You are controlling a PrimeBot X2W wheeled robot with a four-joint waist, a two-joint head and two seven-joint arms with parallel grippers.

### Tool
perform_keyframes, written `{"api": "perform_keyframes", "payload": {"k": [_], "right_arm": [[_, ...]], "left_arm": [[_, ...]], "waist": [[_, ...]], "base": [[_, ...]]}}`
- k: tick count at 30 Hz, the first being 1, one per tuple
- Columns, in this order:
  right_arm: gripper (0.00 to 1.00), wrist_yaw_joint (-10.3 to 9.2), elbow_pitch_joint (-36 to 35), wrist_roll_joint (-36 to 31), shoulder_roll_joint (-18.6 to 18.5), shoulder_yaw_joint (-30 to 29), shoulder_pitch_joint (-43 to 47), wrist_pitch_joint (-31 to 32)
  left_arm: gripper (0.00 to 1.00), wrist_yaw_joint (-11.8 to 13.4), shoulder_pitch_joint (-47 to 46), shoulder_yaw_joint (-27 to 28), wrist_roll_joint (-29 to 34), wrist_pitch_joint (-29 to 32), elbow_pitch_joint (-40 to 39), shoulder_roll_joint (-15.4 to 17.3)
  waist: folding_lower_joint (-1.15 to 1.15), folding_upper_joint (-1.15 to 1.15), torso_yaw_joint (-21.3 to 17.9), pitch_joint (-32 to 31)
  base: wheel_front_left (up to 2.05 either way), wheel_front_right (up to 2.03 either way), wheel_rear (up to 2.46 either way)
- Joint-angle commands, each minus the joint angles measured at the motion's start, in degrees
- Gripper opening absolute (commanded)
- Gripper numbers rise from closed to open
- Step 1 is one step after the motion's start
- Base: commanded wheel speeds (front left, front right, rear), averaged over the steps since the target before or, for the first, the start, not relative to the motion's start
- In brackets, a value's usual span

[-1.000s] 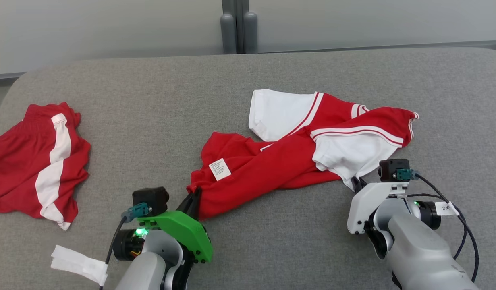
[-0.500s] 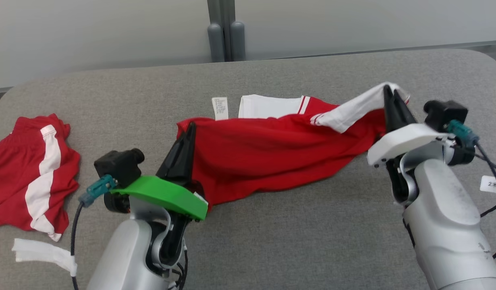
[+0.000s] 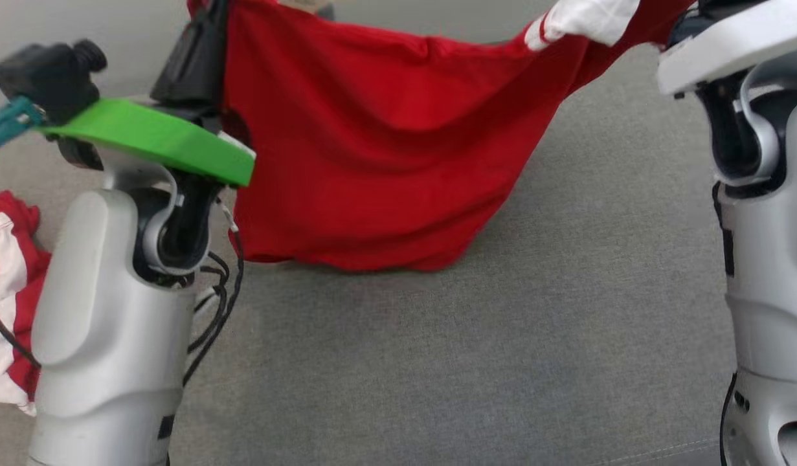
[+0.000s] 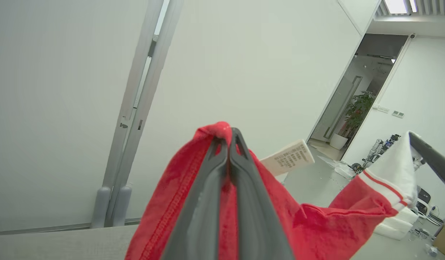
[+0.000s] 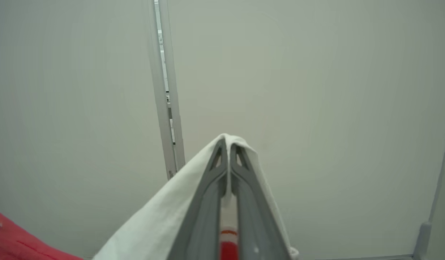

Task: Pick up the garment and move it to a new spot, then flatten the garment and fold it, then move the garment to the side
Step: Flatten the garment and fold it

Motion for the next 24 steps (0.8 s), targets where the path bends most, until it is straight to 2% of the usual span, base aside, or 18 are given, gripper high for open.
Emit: {"api": "perform_keyframes", "payload": {"k": [1, 8, 14, 17, 19, 21, 24], "right_arm": [[0.0, 0.0, 0.2, 0.9, 0.0, -0.9, -2.8, -0.5], [0.0, 0.0, 4.6, -0.3, 1.1, -3.9, -13.8, -7.0], [0.0, 0.01, 14.5, -0.1, 2.4, -5.6, -20.3, -8.8], [0.0, -0.01, 20.3, -0.3, 3.2, -8.7, -24.4, -12.6], [0.0, 0.0, 22.5, -1.5, 3.7, -10.0, -27.3, -17.6], [0.0, 0.0, 22.9, -2.5, 3.8, -11.5, -30.5, -21.8], [0.0, 0.0, 17.3, -3.7, 3.8, -13.3, -34.8, -23.5]], "left_arm": [[0.0, -0.2, -3.1, 1.3, -0.7, -0.9, 0.6, 0.1], [0.0, -0.2, -14.2, 4.7, -1.9, -4.4, 4.2, 0.1], [0.0, -0.3, -21.0, 5.3, -1.2, -6.0, 9.7, 0.4], [0.0, -0.7, -24.6, 4.5, 1.8, -10.7, 12.8, 0.7], [0.0, -1.1, -27.0, 4.6, 3.2, -14.9, 14.3, 0.4], [0.0, -1.3, -29.7, 5.6, 4.5, -17.2, 14.4, -0.2], [0.0, -2.0, -33.3, 7.6, 5.8, -18.1, 10.3, -1.8]], "waist": [[0.0, 0.0, -1.7, 3.2], [0.0, 0.0, -3.0, 8.6], [0.0, 0.0, -3.9, 14.4], [0.0, 0.0, -4.3, 16.9], [0.0, 0.0, -4.5, 17.6], [0.0, 0.0, -4.5, 18.1], [0.0, 0.0, -4.3, 18.9]], "base": [[0.0, 0.0, 0.0], [0.0, 0.0, 0.0], [0.0, 0.0, 0.0], [0.0, 0.0, 0.0], [0.0, 0.0, 0.0], [0.0, 0.0, 0.0], [0.0, 0.0, 0.0]]}}
